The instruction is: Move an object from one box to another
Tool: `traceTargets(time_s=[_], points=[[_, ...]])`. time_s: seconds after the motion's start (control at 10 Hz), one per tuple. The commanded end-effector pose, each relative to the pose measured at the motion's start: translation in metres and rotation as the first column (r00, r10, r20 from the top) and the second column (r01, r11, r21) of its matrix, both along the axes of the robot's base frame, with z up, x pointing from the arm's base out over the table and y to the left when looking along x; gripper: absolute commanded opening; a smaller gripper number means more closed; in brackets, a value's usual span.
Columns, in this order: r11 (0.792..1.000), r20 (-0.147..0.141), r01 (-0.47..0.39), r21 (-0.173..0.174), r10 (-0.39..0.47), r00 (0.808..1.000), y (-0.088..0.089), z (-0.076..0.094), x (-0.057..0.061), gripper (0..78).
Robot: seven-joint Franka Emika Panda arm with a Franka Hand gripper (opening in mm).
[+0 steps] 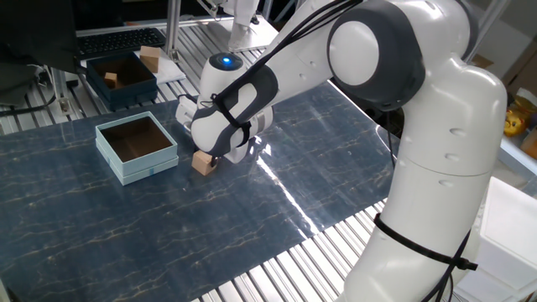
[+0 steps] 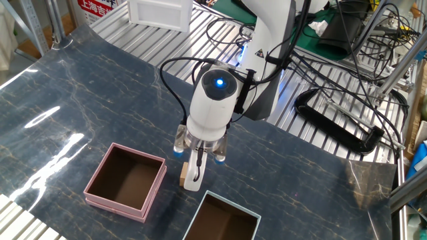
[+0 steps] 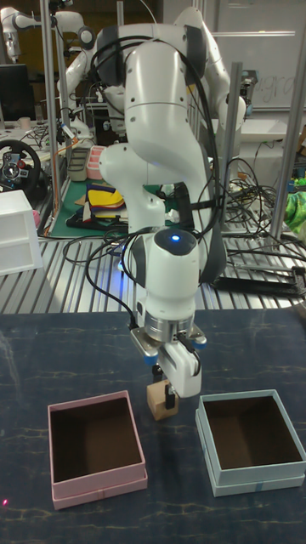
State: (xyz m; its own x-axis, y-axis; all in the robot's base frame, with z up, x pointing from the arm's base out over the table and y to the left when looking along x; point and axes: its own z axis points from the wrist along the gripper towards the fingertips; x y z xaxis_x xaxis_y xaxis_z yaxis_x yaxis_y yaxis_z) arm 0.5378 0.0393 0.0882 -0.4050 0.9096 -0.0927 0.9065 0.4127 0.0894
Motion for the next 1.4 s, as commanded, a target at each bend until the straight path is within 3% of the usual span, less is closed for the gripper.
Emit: traceTargets(time_s=[0.1,0.5,0.6,1.0,1.4], points=[[0.997,-0.018,-0.075,0.009,0.075,0.997,-0.005,0.049,-0.001,1.4],[0.995,-0.018,-0.104,0.003,0.104,0.994,0.0,0.058,0.001,1.4],[0.993,-0.019,-0.117,0.003,0.117,0.993,0.01,0.072,0.005,1.4],[0.996,-0.039,-0.085,0.038,0.086,0.995,0.032,0.105,0.02,1.4],[0.997,-0.034,-0.048,0.067,0.05,0.998,0.046,0.115,0.029,1.4]])
